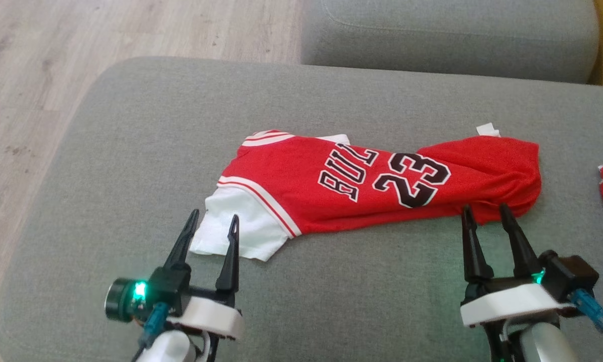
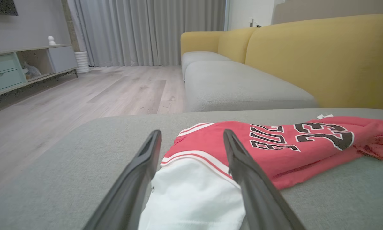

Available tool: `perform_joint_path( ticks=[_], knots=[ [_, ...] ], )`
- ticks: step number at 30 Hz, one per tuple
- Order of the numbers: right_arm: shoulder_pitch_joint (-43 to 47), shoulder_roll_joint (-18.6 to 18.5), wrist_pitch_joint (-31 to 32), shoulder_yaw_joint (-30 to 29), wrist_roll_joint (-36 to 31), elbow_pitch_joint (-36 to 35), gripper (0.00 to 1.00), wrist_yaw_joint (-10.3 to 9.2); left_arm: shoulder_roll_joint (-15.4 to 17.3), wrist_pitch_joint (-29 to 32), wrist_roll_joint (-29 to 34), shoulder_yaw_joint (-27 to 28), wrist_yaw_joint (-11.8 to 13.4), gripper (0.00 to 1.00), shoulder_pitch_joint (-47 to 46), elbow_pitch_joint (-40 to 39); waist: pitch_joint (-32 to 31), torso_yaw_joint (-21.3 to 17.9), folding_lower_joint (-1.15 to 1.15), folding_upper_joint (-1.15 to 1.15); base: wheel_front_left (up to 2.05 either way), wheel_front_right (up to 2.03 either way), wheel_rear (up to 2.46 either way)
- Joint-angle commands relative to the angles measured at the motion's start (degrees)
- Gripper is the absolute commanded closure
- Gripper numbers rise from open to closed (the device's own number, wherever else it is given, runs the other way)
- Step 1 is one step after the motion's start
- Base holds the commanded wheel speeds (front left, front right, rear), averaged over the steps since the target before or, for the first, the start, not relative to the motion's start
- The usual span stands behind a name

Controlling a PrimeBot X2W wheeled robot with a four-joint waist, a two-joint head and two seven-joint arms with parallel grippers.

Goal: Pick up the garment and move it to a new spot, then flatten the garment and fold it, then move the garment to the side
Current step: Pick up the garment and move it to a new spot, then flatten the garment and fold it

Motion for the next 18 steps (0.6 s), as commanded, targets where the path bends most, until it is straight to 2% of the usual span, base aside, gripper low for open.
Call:
perform_joint_path(
  ticks=[1, 8, 12, 18],
  knots=[
    [-1.0, -0.2, -0.6, 1.2, 0.0, -2.0, 0.00, 0.20, -0.2, -0.3, 0.7, 3.4, 0.5, 0.00, -1.2, -2.3, -0.4, 0.4, 0.02, 0.00, 0.00, 0.00, 0.00],
    [-1.5, -0.2, -0.6, 2.4, 0.1, -1.9, 0.00, 0.20, -1.8, -0.3, 3.4, 5.8, -1.8, 0.00, -0.4, -1.6, 0.1, -0.3, 0.02, 0.00, 0.00, 0.00, 0.00],
    [-2.1, -0.2, -0.6, 2.3, -0.1, -2.0, 0.00, 0.20, -1.8, 0.0, 3.8, 6.0, -2.9, 0.00, -1.4, 2.3, 1.4, -1.3, 0.02, 0.00, 0.00, 0.00, 0.00],
    [-3.0, -0.2, -0.6, 2.2, -0.4, -2.4, 0.00, 0.20, -1.9, 4.6, 3.0, 6.5, -2.1, 0.00, -4.4, 10.5, 4.3, -2.6, 0.02, 0.00, 0.00, 0.00, 0.00]
  ],
)
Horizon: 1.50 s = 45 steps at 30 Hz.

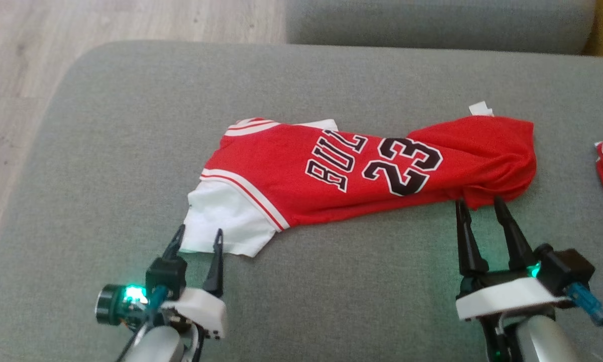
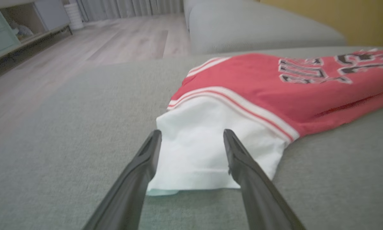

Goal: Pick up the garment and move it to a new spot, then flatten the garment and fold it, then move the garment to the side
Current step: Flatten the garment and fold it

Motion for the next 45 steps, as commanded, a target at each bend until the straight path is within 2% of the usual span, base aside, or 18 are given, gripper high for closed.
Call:
perform_joint_path(
  ticks=[1, 7, 14, 15, 16, 18, 23, 30, 37, 43, 45],
  knots=[
    [-2.8, -0.2, -0.6, 1.3, -0.5, -2.2, 0.00, 0.20, 0.6, 0.8, -0.4, 2.4, 0.7, 0.00, -3.7, 0.4, 1.4, -0.8, -0.01, 0.00, 0.00, 0.00, 0.00],
    [-3.4, -0.2, -0.6, 1.3, -0.8, -2.3, 0.00, 0.20, 0.4, 3.1, -1.3, 3.4, 2.1, 0.00, -6.2, 7.6, 3.0, -1.8, -0.01, 0.00, 0.00, 0.00, 0.00],
    [-3.9, -0.2, -0.6, 1.0, -0.9, -2.2, 0.00, 0.20, -0.1, 5.0, -2.3, 3.1, 0.7, 0.00, -8.1, 13.2, 3.5, -2.4, -0.01, 0.00, 0.00, 0.00, 0.00],
    [-4.0, -0.2, -0.6, 1.0, -1.0, -2.2, 0.00, 0.20, -0.1, 5.1, -2.3, 2.8, 0.1, 0.16, -8.4, 13.8, 3.6, -2.5, -0.01, 0.00, 0.00, 0.00, 0.00],
    [-4.1, -0.2, -0.6, 1.0, -1.0, -2.2, 0.00, 0.20, -0.1, 5.3, -2.1, 2.2, -0.6, 1.00, -8.7, 14.4, 3.6, -2.5, -0.01, 0.00, 0.00, 0.00, 0.00],
    [-4.1, -0.2, -0.6, 0.8, -1.1, -2.1, 0.00, 0.20, -0.2, 5.6, -2.1, 1.5, -1.7, 1.00, -9.0, 15.5, 3.5, -2.4, -0.01, 0.00, 0.00, 0.00, 0.00],
    [-3.7, -0.2, -0.6, 0.4, -1.0, -1.9, 0.00, 0.20, -0.3, 4.1, -2.0, 0.9, -2.4, 1.00, -9.2, 16.9, 2.6, -1.7, -0.01, 0.00, 0.00, 0.00, 0.00],
    [-2.7, -0.2, -0.6, 0.5, -0.2, -1.5, 0.00, 0.20, -0.1, 3.5, -2.1, -0.9, -4.4, 1.00, -6.7, 14.8, -0.3, 0.0, -0.01, 0.00, 0.00, 0.00, 0.00],
    [-1.7, -0.2, -0.6, 0.7, 0.3, -1.1, 0.00, 0.20, 2.1, 6.2, -1.2, -3.0, -3.9, 1.00, -2.6, 8.6, -2.9, 1.9, -0.01, 0.00, 0.00, 0.00, 0.00],
    [-0.8, -0.2, -0.6, 1.1, 0.9, -0.4, 0.00, 0.20, 6.3, 14.0, -0.8, -6.6, -4.5, 1.00, 4.4, -1.3, -5.2, 2.7, -0.01, 0.00, 0.00, 0.00, 0.00],
    [-0.8, -0.2, -0.6, 1.2, 0.9, -0.2, 0.00, 0.20, 7.2, 15.8, -1.2, -6.6, -4.0, 1.00, 5.7, -4.4, -5.5, 2.8, -0.01, 0.00, 0.00, 0.00, 0.00]
  ],
)
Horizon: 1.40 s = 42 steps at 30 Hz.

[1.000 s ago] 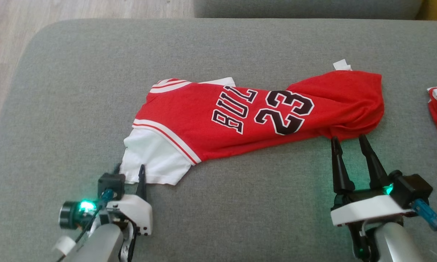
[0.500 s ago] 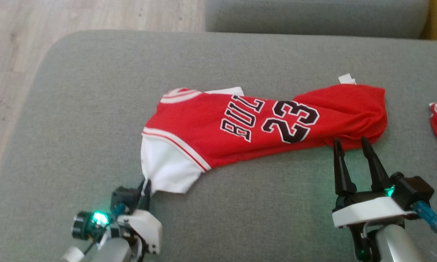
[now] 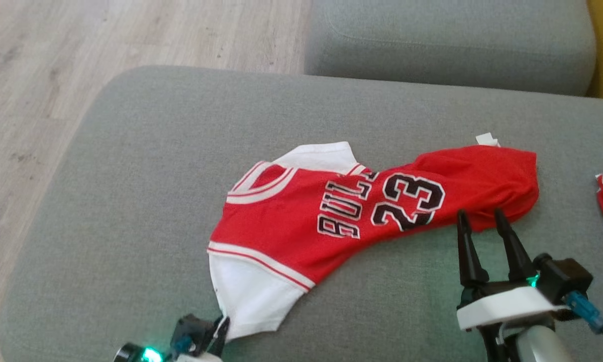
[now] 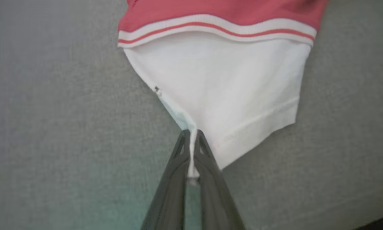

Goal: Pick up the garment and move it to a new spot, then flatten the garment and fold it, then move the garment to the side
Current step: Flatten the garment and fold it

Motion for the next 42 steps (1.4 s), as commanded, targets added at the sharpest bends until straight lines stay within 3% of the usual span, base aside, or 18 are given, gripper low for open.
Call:
perform_joint_path(
  ticks=[1, 2, 7, 15, 19, 24, 30, 34, 38, 42],
  knots=[
    [-1.5, -0.2, -0.6, 1.6, 0.2, -1.5, 0.00, 0.20, 1.9, -0.1, -0.1, 2.6, 1.4, 0.95, -1.7, -3.9, -0.2, 0.1, 0.01, 0.00, 0.00, 0.00, 0.00],
    [-1.6, -0.2, -0.6, 1.7, 0.2, -1.5, 0.00, 0.20, 2.2, -0.4, 0.3, 3.0, 2.3, 0.02, -1.8, -5.2, -0.3, 0.0, 0.01, 0.00, 0.00, 0.00, 0.00],
    [-1.9, -0.2, -0.6, 2.4, 0.1, -1.7, 0.00, 0.20, 1.7, -6.0, 0.9, 6.2, 5.7, 0.00, -4.1, -10.6, -0.1, -0.5, 0.01, 0.00, 0.00, 0.00, 0.00],
    [-2.2, -0.2, -0.6, 2.8, 0.3, -3.7, 0.00, 0.20, -1.4, -18.3, 0.9, 10.9, 7.9, 0.00, -7.8, -13.9, 0.4, -2.3, 0.01, 0.00, 0.00, 0.00, 0.00],
    [-2.6, -0.2, -0.6, 2.8, 0.1, -4.7, 0.00, 0.20, -2.8, -20.3, 1.1, 13.5, 8.3, 0.00, -8.3, -14.0, 1.3, -3.8, 0.01, 0.00, 0.00, 0.00, 0.00],
    [-3.5, -0.2, -0.6, 2.6, 0.0, -5.4, 0.00, 0.20, -4.1, -20.5, 2.3, 15.6, 6.9, 0.00, -8.4, -13.2, 2.3, -5.3, 0.01, 0.00, 0.00, 0.00, 0.00],
    [-4.4, -0.2, -0.6, 3.1, 0.1, -6.0, 0.00, 0.20, -6.2, -20.6, 4.2, 18.4, 4.7, 0.00, -8.0, -13.1, 3.9, -7.0, 0.01, 0.00, 0.00, 0.00, 0.00],
    [-5.4, -0.2, -0.6, 3.5, -0.2, -6.3, 0.00, 0.20, -5.9, -20.6, 6.1, 18.3, 1.6, 0.00, -11.1, -11.3, 5.9, -8.7, 0.01, 0.00, 0.00, 0.00, 0.00],
    [-6.7, -0.2, -0.6, 3.8, -0.3, -6.5, 0.00, 0.20, -3.9, -18.2, 7.1, 16.3, -3.6, 0.00, -19.4, -6.4, 8.5, -11.0, 0.01, 0.00, 0.00, 0.00, 0.00],
    [-8.1, -0.2, -0.6, 4.0, 0.1, -6.8, 0.00, 0.20, -1.7, -8.2, 6.3, 14.4, -10.1, 0.00, -29.3, 0.1, 11.5, -13.7, 0.01, 0.00, 0.00, 0.00, 0.00]
  ],
)
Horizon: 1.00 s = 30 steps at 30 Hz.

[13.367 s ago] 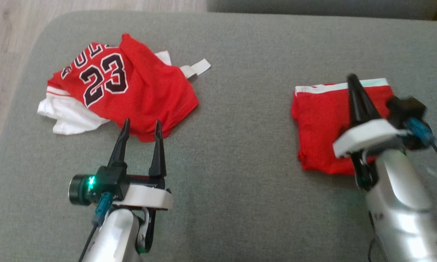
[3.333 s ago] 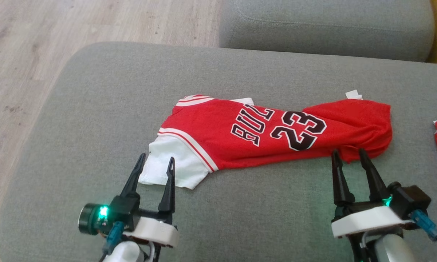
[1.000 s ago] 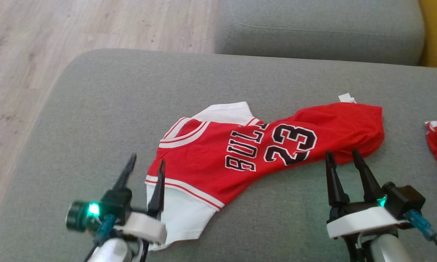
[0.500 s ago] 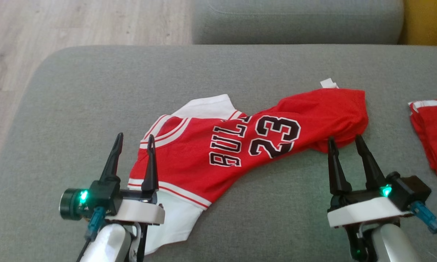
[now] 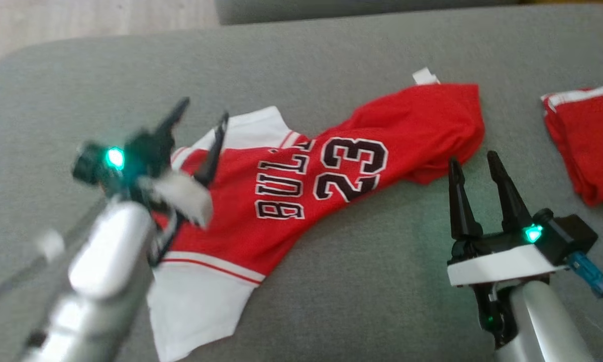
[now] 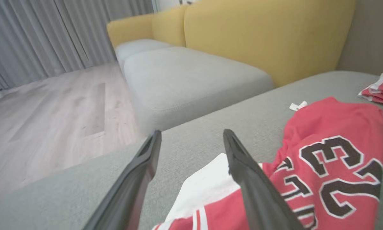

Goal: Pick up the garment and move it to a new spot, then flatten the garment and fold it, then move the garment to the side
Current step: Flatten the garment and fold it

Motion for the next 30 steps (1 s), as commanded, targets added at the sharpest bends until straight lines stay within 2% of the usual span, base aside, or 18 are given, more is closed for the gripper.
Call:
perform_joint_path(
  ticks=[1, 5, 9, 10, 16, 21, 27, 28, 30],
  knots=[
    [-2.1, -0.2, -0.6, 1.6, 0.4, -2.0, 0.00, 0.20, 2.4, 4.2, -0.6, 1.2, -1.7, 0.00, -5.6, 1.1, 2.9, -3.1, -0.01, 0.00, 0.00, 0.00, 0.00],
    [-3.3, -0.2, -0.6, 2.5, 1.6, -2.1, 0.00, 0.20, 4.1, 11.6, -3.6, -0.3, -4.4, 0.00, -13.4, 6.2, 5.3, -5.8, -0.01, 0.00, 0.00, 0.00, 0.00],
    [-4.4, -0.2, -0.6, 3.6, 2.6, -2.0, 0.00, 0.20, 6.8, 18.9, -7.4, -4.4, -5.0, 0.00, -18.8, 10.1, 7.1, -8.4, -0.01, 0.00, 0.00, 0.00, 0.00],
    [-4.4, -0.2, -0.6, 3.6, 2.6, -2.0, 0.00, 0.20, 6.8, 18.9, -7.4, -4.4, -5.0, 0.00, -18.8, 10.1, 7.1, -8.4, -0.01, 0.00, 0.00, 0.00, 0.00],
    [-5.6, -0.2, -0.6, 4.1, 4.2, -2.2, 0.00, 0.20, 13.6, 28.3, -17.0, -15.7, -5.0, 0.00, -23.5, 9.5, 9.1, -11.2, -0.01, 0.00, 0.00, 0.00, 0.00],
    [-5.8, -0.2, -0.6, 4.2, 4.8, -2.3, 0.00, 0.20, 17.7, 31.8, -22.5, -22.4, -5.0, 0.00, -25.9, 8.0, 10.1, -12.2, -0.01, 0.00, 0.00, 0.00, 0.00],
    [-6.0, -0.2, -0.6, 4.0, 5.1, -2.4, 0.00, 0.20, 20.1, 34.1, -27.7, -28.5, -5.0, 0.00, -27.7, 6.6, 10.7, -12.7, -0.01, 0.00, 0.00, 0.00, 0.00],
    [-6.1, -0.2, -0.6, 4.0, 5.2, -2.4, 0.00, 0.20, 20.5, 34.4, -28.4, -29.6, -5.0, 0.39, -27.9, 6.3, 10.8, -12.8, -0.01, 0.00, 0.00, 0.00, 0.00],
    [-6.2, -0.2, -0.6, 4.0, 5.2, -2.3, 0.00, 0.20, 21.1, 35.6, -30.5, -31.9, -5.0, 1.00, -28.2, 5.3, 10.8, -12.9, -0.01, 0.00, 0.00, 0.00, 0.00]
  ],
)
